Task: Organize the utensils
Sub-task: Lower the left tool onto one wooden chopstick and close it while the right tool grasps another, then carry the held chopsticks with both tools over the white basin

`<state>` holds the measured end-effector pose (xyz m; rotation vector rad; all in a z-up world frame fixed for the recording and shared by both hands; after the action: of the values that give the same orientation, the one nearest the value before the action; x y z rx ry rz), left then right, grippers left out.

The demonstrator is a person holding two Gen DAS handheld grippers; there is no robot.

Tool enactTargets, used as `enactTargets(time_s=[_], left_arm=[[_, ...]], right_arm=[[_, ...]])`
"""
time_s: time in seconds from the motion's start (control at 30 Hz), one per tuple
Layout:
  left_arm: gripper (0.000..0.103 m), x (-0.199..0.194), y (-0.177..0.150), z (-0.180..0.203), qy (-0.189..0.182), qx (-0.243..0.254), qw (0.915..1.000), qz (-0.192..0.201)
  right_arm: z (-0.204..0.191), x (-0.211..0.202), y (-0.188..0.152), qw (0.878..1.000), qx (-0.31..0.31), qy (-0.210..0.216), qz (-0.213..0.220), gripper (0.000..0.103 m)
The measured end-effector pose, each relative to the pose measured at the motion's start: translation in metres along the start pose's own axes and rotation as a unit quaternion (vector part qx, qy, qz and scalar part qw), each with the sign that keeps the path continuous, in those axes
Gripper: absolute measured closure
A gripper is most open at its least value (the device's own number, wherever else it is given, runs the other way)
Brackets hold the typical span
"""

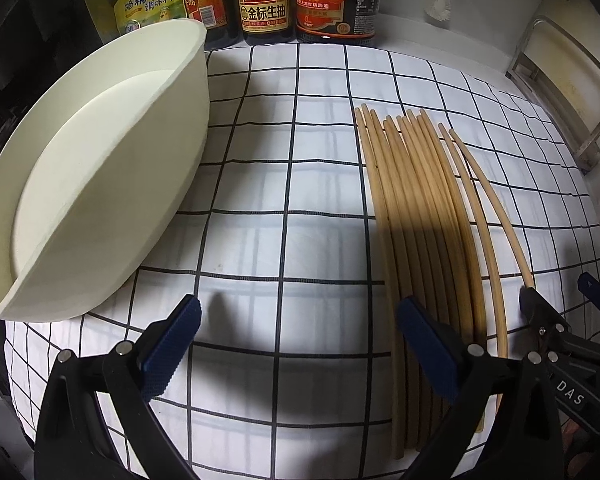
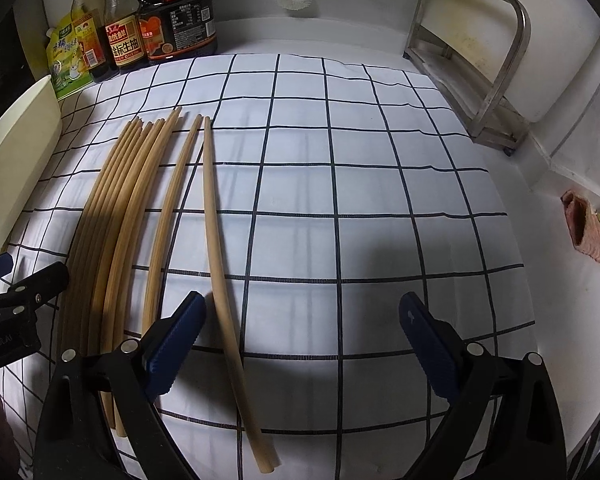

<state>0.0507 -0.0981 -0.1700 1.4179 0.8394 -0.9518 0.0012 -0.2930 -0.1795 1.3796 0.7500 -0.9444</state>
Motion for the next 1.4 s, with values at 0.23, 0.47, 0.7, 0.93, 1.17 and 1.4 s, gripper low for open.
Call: enactTargets(time_s=[0.23,0.47,0.7,0.93,1.17,1.4], left_arm=[[0.005,0.004,-0.004,-0.002,0.019,0.004,0.9998,-0.009],[0.022,0.005,0.0,0.003,0.001,0.0,1.0,-0.001],[0.076,-0.004,-0.001,0.017,-0.008,0.021,0.9997,0.005],[0.096,-0.005,-0.002,0.017,-0.018,0.026,0.9994,-0.011],[0.096,-0.026,0.007,0.013,-0.046,0.028,0.9984,-0.015],[0.096,-0.077,0.036,-0.006,-0.075,0.032,0.9963,0.026]], right_arm=[[-0.001,0.001,0.002,1.0,-0.006,0.003,0.007,0.009],[-0.008,0.001,0.008,0.999,-0.022,0.033,0.016,0.028],[-0.028,-0.005,0.01,0.996,-0.06,0.06,0.022,0.079],[-0.025,-0.007,0.01,0.996,-0.042,0.077,0.008,0.097],[-0.016,-0.038,0.019,0.996,-0.007,0.085,0.025,0.097],[-0.042,-0.084,0.05,0.993,0.002,0.106,0.06,0.097]])
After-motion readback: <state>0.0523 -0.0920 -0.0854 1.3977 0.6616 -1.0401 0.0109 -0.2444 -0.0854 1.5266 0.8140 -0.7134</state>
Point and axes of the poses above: each gripper's, at about its wrist camera, not at the fingertips, and x roughly the way its jaws point, z to its right, y to its top, the point moved 3 cm from there along x, roughly the way its jaws point, and after that the axes turned 4 degrees about -x, right-handed, at the moved point
